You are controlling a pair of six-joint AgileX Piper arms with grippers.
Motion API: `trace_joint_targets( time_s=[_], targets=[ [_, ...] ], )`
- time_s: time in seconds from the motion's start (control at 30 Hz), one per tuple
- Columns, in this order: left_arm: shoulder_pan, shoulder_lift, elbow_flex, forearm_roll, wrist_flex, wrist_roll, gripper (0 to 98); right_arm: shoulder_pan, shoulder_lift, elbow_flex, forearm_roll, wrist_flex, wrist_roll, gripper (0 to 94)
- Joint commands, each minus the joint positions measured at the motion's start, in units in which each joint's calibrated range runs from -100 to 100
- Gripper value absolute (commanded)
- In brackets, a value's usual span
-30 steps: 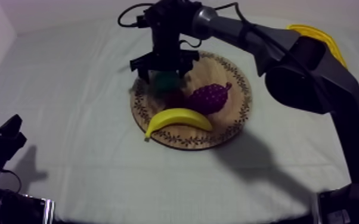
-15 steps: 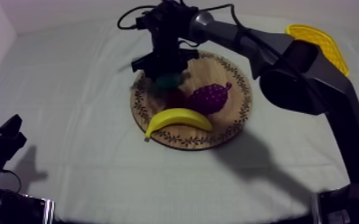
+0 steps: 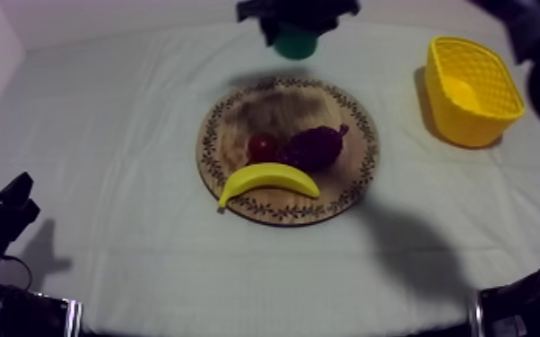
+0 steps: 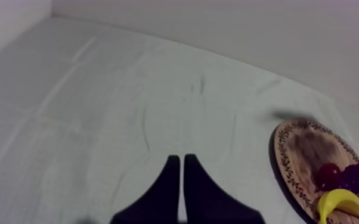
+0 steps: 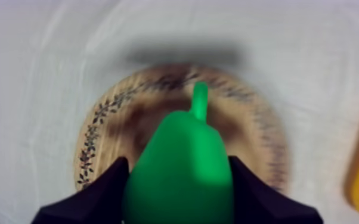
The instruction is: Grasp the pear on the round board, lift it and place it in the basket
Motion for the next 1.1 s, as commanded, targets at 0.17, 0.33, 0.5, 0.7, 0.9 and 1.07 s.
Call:
trace_joint_targets(
  time_s=[0.17,0.33,0.5,0.7,0.9,1.07],
  targets=[
    [0.0,0.0,0.0,0.01,0.0,0.0,0.1,10.0,-18.4,8.6,-1.6,0.4,3.3,34.7],
    [0.0,0.0,0.0,0.01,0.0,0.0,0.1,18.2,-22.3,13.8,-1.8,-0.8,5.7,35.7],
    [0.0,0.0,0.0,0.01,0.0,0.0,0.1,25.5,-22.9,17.1,-1.5,-2.9,7.6,36.4],
    [0.0,0.0,0.0,0.01,0.0,0.0,0.1,30.3,-20.2,20.3,-0.2,-5.9,8.6,37.2],
    [0.0,0.0,0.0,0.01,0.0,0.0,0.1,31.7,-15.0,24.2,0.3,-11.4,8.7,37.7],
    [0.0,0.0,0.0,0.01,0.0,0.0,0.1,31.0,-9.9,26.2,0.7,-14.2,8.9,41.3]
  ],
)
